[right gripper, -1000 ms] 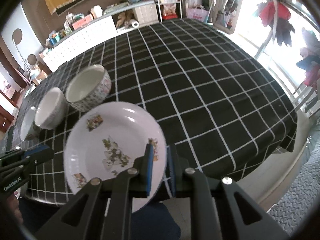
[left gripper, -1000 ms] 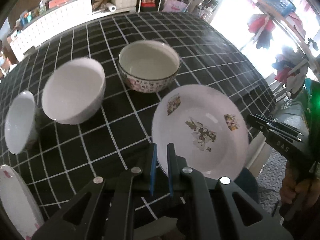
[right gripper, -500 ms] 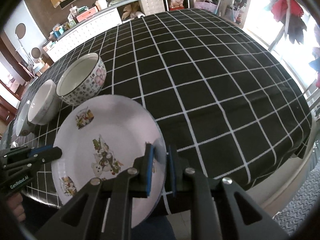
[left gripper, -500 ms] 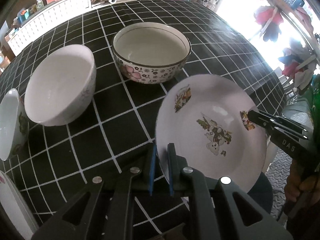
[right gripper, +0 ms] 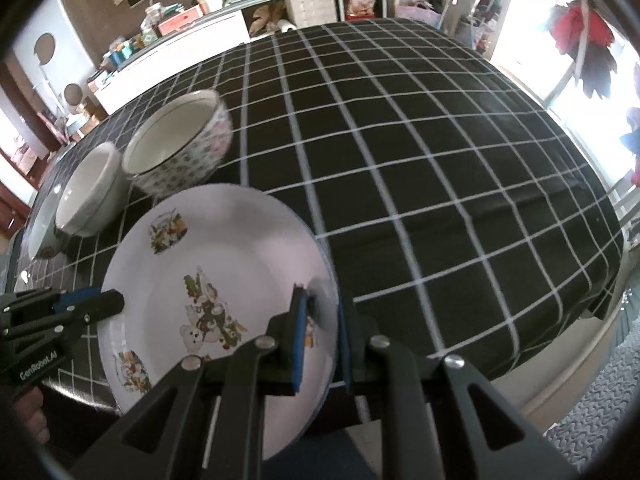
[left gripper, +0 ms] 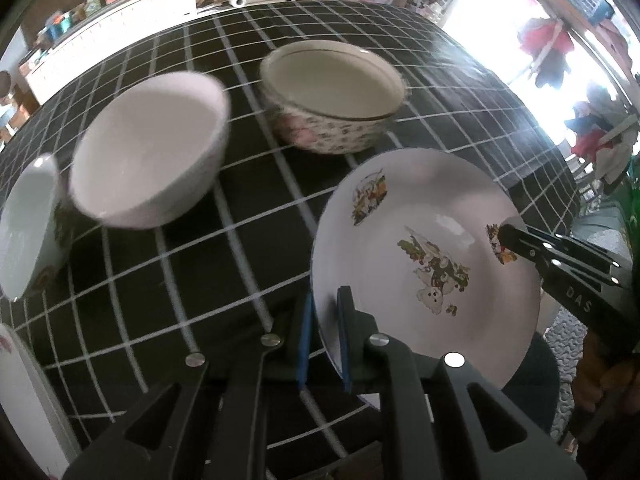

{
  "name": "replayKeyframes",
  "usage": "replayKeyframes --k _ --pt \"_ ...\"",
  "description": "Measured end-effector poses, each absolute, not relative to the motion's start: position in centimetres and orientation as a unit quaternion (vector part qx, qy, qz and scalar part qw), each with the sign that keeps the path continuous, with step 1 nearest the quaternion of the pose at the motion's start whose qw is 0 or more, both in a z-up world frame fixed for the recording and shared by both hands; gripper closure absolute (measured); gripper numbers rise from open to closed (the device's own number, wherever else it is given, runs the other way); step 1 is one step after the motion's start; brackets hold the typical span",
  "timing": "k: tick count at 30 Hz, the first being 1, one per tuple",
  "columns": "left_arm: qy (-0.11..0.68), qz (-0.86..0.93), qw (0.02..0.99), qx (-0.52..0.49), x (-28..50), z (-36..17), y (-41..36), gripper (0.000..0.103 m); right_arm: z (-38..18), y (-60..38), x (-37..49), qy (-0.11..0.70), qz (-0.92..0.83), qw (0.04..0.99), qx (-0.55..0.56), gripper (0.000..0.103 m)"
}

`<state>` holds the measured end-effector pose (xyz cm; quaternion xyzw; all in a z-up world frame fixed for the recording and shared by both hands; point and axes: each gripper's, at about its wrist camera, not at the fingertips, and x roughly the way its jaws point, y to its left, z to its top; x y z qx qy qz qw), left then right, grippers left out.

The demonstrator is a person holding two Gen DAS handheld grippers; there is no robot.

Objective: Organize plates and bowls
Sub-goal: 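Lift the cartoon-print plate and carry it toward the plate stack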

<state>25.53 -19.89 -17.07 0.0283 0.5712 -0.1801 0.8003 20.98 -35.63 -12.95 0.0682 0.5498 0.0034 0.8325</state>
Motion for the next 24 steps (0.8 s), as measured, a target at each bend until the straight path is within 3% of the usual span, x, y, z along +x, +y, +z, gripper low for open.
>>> replayKeyframes --k 24 --pt "0.576 -0.054 0.814 -0.05 20.4 -17.4 -4.2 0.093 -13.9 -20.9 21.9 0.571 0.118 0.813 0.006 0.084"
